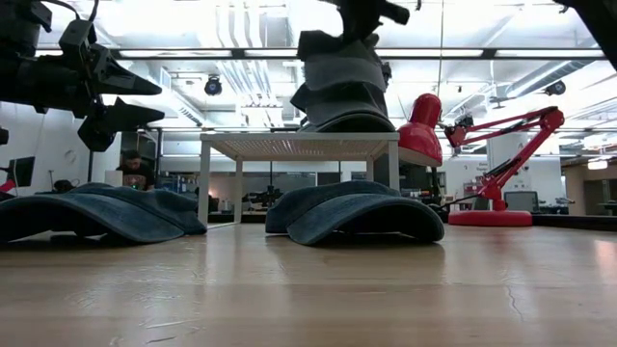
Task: Pick & Place hat
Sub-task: Put the gray cap on the shelf
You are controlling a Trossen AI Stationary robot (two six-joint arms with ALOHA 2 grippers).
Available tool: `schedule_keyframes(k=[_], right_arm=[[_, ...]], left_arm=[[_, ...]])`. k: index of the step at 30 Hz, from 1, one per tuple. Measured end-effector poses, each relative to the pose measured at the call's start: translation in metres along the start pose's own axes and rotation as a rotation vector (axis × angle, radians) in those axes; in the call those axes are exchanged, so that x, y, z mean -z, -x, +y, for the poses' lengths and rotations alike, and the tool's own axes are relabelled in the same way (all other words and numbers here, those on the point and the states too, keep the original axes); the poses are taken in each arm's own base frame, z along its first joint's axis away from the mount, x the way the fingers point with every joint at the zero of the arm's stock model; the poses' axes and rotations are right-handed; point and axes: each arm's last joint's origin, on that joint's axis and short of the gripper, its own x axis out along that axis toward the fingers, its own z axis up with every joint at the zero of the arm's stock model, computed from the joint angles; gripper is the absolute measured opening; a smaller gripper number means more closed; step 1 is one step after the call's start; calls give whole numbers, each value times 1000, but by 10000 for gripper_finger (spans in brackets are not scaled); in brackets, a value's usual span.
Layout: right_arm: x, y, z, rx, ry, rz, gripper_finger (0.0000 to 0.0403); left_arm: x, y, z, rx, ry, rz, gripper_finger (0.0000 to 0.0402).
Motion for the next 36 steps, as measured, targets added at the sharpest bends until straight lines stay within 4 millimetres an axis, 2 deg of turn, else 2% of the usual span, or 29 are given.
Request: schedule_keyframes(k=[12, 19, 29, 36], right_arm=[[-2, -37, -1, 47, 11, 81, 8], [-1, -48, -6, 60, -33, 119, 8], [11, -70, -3, 52, -36, 197, 8], [12, -74, -1, 48, -36, 193, 8]], left_arm=[[0, 0, 0, 1, 0, 0, 223], [0, 0, 0, 0, 0, 0, 223], [0, 0, 0, 0, 0, 0, 223], [0, 0, 0, 0, 0, 0, 223]])
